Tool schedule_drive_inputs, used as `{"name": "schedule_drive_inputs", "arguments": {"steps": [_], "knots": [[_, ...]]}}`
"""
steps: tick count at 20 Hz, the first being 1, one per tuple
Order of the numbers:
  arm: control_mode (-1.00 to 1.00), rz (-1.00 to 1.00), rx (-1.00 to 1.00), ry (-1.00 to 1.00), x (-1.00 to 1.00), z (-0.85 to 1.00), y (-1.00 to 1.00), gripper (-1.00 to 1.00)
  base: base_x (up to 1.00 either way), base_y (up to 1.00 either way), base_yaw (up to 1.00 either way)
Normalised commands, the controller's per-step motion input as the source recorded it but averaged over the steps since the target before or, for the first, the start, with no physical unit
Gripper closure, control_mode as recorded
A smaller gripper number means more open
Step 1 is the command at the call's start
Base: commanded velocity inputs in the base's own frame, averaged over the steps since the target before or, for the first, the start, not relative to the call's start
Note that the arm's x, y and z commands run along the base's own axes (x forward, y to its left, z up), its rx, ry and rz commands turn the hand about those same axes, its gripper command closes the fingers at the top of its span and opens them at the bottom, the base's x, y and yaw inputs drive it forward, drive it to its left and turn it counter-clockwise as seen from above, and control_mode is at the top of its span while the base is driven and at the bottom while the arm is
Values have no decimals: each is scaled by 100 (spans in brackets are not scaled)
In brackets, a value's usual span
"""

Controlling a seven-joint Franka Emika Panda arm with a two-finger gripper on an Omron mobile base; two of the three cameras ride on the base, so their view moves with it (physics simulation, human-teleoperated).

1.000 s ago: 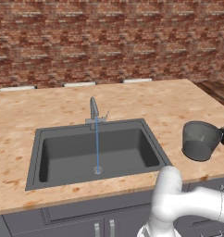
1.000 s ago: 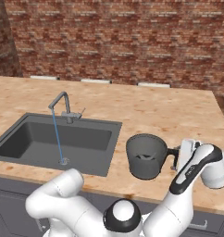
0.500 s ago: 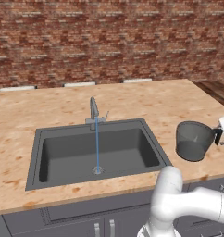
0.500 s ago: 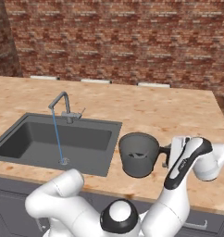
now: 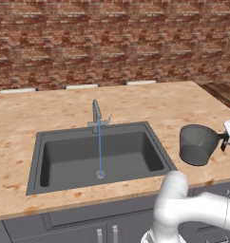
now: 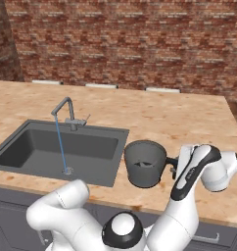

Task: Turn on the sink faucet and place the jug under the water for a few seconds to fill it up.

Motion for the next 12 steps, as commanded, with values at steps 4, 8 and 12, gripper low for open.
{"name": "schedule_drive_inputs", "arguments": {"steps": [4,8,12], "knots": [[-100,-8,0,0,-12,0,14,100,0,0,0],[-100,-10,0,0,-12,8,33,100,0,0,0],[-100,-5,0,0,-5,68,65,100,0,0,0]]}}
